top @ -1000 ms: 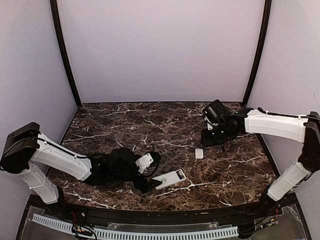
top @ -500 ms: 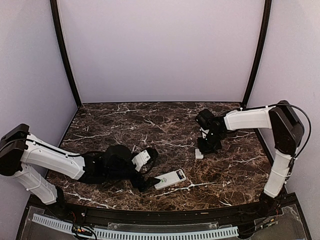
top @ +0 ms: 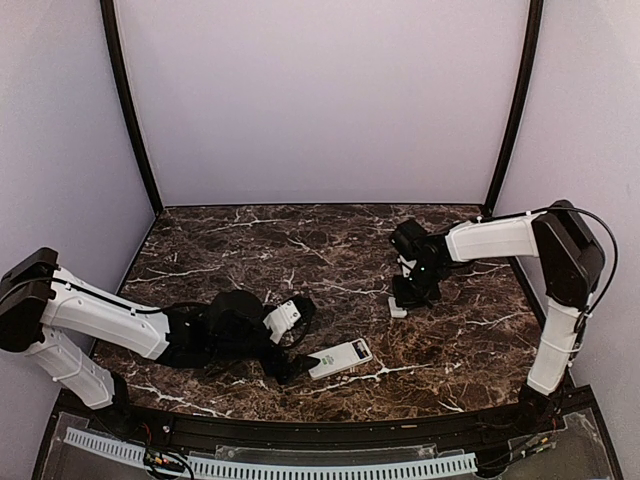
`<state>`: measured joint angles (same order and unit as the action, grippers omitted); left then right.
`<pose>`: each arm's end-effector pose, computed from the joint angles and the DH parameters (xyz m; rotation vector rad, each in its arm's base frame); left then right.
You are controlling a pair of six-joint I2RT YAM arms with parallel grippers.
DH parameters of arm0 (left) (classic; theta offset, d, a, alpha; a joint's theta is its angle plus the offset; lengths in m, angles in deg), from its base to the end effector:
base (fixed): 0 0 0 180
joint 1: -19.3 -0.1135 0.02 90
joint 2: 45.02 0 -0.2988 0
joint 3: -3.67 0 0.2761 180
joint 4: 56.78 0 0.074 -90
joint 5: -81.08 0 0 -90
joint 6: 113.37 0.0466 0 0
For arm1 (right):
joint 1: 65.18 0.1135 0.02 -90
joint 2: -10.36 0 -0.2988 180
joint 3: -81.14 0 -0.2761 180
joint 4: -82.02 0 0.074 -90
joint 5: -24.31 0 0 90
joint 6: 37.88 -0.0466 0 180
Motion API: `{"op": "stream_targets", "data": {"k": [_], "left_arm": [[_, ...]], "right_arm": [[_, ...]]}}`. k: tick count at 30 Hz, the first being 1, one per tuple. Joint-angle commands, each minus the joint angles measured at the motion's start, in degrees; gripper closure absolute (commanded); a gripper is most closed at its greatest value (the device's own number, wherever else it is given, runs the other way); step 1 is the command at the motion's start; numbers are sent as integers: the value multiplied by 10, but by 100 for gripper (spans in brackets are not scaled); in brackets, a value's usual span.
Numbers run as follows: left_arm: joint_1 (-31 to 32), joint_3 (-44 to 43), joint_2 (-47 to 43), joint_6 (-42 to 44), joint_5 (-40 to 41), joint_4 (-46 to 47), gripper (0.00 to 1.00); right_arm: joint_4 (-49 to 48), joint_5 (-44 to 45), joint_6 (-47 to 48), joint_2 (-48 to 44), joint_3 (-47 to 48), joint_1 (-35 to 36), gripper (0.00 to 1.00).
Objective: Load the batteries into the remote control
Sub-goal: Pick up the battery cover at the center of the board.
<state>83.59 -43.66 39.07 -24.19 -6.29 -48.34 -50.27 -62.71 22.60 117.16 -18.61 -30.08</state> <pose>0.1393 -0.2843 0.1883 1.0953 1.8265 -0.6430 0.3172 0.2200 0.1601 -0.1298 2.8752 0.1494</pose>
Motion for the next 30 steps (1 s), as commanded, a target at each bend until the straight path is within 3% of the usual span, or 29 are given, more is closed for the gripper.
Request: {"op": "stream_targets", "data": {"k": [1, 7, 11, 18, 24, 30], "left_arm": [[3, -5, -21, 2, 7, -12, 3], [3, -26, -25, -5, 21, -39, 3], [3, -70, -35, -31, 21, -83, 4], [-2, -165, -69, -101, 9, -135, 7], [-47, -195, -108, -205, -70, -104, 16], [-59, -214, -113, -208, -58, -70, 25]], "right_arm": [[0, -16, 2, 20, -9, 1, 100], [-6, 5, 27, -57, -1, 21, 100], [-4, 70, 45, -124, 23, 71, 100], [-124, 137, 88, -257, 18, 163, 100], [-220, 179, 109, -311, -4, 228, 100], [-253, 205, 135, -307, 6, 268, 100]]}}
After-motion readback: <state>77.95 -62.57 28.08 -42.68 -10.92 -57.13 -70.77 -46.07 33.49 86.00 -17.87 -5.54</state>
